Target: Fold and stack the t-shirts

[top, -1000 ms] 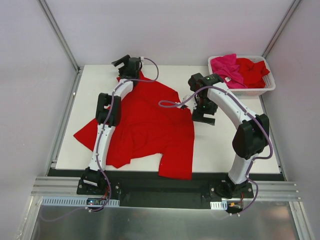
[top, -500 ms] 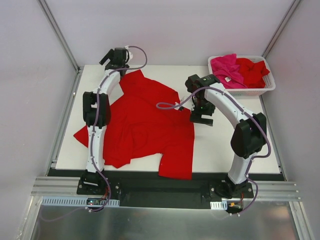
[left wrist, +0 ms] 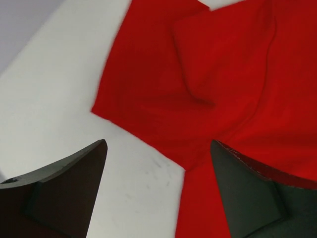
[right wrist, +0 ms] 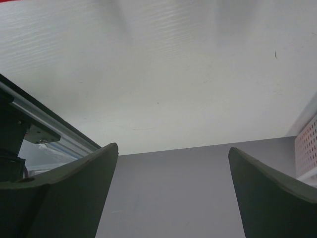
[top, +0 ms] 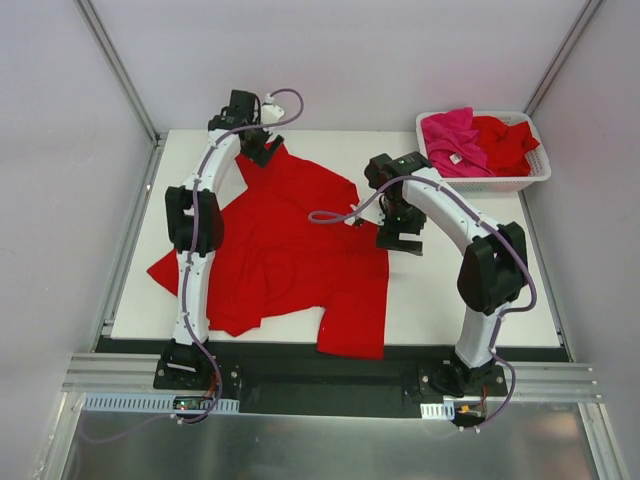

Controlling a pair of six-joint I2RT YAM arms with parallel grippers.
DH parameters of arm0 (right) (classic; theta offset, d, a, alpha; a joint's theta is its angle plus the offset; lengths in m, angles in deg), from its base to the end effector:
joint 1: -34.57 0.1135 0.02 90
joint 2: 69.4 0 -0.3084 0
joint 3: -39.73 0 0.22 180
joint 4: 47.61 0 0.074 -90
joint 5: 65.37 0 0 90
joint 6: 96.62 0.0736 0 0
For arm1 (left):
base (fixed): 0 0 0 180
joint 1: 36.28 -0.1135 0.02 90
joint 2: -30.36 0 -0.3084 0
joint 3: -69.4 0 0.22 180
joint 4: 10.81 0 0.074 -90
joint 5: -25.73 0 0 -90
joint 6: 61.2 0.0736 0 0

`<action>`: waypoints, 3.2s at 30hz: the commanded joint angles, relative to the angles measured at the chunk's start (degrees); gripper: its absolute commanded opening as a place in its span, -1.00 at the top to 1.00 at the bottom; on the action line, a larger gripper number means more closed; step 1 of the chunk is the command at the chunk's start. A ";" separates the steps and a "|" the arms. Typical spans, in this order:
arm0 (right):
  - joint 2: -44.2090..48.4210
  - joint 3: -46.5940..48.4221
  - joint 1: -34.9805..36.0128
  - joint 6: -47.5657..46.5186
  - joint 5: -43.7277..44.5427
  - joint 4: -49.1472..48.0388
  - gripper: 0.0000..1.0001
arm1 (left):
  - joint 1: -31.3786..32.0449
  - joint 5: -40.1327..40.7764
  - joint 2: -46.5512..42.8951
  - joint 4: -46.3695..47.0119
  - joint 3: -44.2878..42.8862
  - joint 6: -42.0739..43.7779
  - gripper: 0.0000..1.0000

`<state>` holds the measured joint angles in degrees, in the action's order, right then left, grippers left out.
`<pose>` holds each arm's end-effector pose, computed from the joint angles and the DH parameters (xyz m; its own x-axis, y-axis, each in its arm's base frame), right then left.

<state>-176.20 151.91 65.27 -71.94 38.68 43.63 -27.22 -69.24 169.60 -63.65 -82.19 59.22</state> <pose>0.3003 0.1575 0.2843 0.0782 -0.9787 0.1899 -0.9798 -0.1107 -0.1667 0.5723 -0.0977 0.2662 -0.4406 0.5811 -0.6843 0.5161 0.7877 0.3366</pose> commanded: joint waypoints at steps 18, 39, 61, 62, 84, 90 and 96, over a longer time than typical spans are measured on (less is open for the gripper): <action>6.61 -3.46 0.50 -1.21 -4.55 15.64 -0.93 | 1.14 4.35 12.20 3.17 -7.41 6.76 -0.67; 4.76 -1.26 1.56 -2.09 -5.08 16.25 -0.93 | 8.70 0.92 -1.95 3.62 7.62 4.47 -0.69; 6.43 -2.31 2.96 -2.18 -5.17 16.43 -0.93 | 5.70 3.67 -0.89 3.53 4.27 6.94 -0.67; 6.52 -2.75 2.88 -2.09 -5.17 16.43 -0.93 | 5.88 2.70 -1.16 3.53 4.80 6.85 -0.67; 5.64 -2.93 2.88 -1.74 -4.90 16.52 -0.93 | 4.83 15.69 10.61 3.26 2.36 14.40 -0.67; 5.55 -3.63 2.96 -1.83 -4.64 16.52 -0.93 | 2.37 21.31 13.78 4.84 -1.78 19.94 -0.67; 5.38 -3.63 2.96 -1.92 -4.46 16.34 -0.93 | 0.35 29.32 12.56 10.64 -2.48 19.78 -0.70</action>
<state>-172.70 148.19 68.00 -73.53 33.85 43.72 -24.78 -47.12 180.90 -54.25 -83.61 78.14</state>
